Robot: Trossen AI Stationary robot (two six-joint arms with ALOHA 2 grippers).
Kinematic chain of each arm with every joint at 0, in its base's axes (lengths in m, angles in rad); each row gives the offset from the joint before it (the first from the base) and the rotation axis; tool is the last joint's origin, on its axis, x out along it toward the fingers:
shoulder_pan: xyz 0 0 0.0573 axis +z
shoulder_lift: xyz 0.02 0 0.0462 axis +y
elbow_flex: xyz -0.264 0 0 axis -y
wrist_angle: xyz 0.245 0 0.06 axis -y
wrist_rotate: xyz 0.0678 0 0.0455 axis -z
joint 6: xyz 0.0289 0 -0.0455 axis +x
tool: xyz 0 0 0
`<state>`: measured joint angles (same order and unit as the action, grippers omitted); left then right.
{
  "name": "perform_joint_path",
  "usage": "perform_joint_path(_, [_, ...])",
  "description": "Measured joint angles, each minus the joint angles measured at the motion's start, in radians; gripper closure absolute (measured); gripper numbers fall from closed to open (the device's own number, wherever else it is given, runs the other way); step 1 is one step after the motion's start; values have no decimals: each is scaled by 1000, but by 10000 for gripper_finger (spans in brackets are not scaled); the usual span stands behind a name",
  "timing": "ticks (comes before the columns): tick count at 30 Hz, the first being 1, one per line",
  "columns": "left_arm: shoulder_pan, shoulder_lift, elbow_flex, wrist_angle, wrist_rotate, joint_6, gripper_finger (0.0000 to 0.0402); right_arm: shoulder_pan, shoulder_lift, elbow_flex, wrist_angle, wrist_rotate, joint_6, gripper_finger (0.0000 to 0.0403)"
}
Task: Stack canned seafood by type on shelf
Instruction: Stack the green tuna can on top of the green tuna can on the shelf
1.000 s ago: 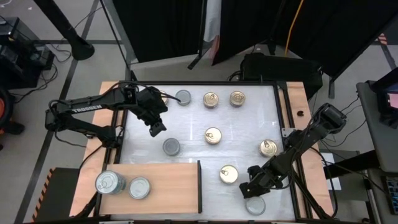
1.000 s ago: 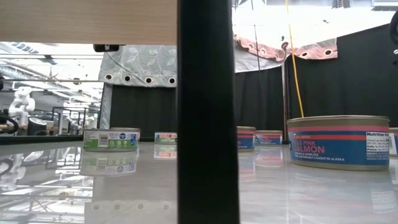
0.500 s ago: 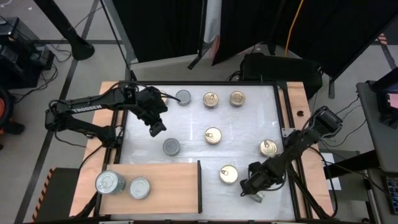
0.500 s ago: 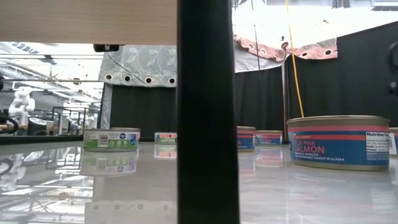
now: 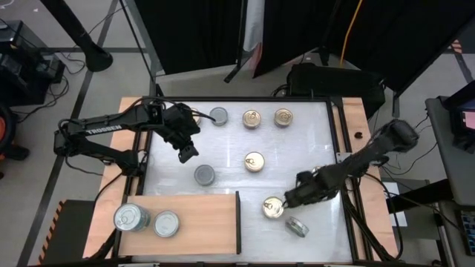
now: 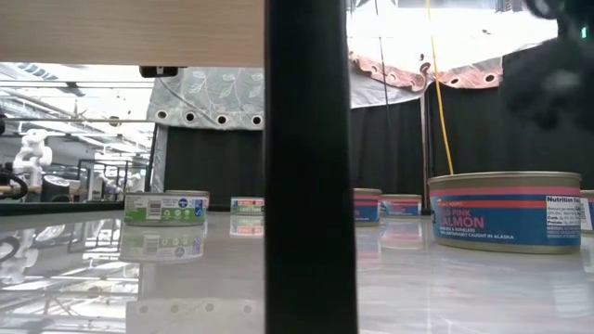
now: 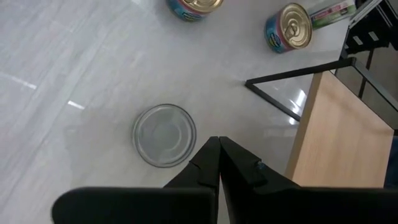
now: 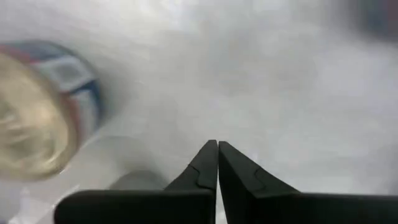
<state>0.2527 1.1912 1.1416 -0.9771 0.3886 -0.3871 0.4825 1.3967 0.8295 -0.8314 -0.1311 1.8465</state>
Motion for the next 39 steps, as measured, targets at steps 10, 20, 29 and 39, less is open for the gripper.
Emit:
perform_joint_path(10, [0,0,0,0,21,-1,389,119,-270,96,118,82,-310,245])
perform_joint_path(20, [0,0,0,3,-32,-33,389,238,-82,164,76,159,-454,37])
perform_joint_path(29, [0,0,0,5,-67,-44,389,245,76,177,162,160,-523,49])
perform_joint_path(39, [0,0,0,4,-77,-34,389,237,156,177,115,159,-527,137])
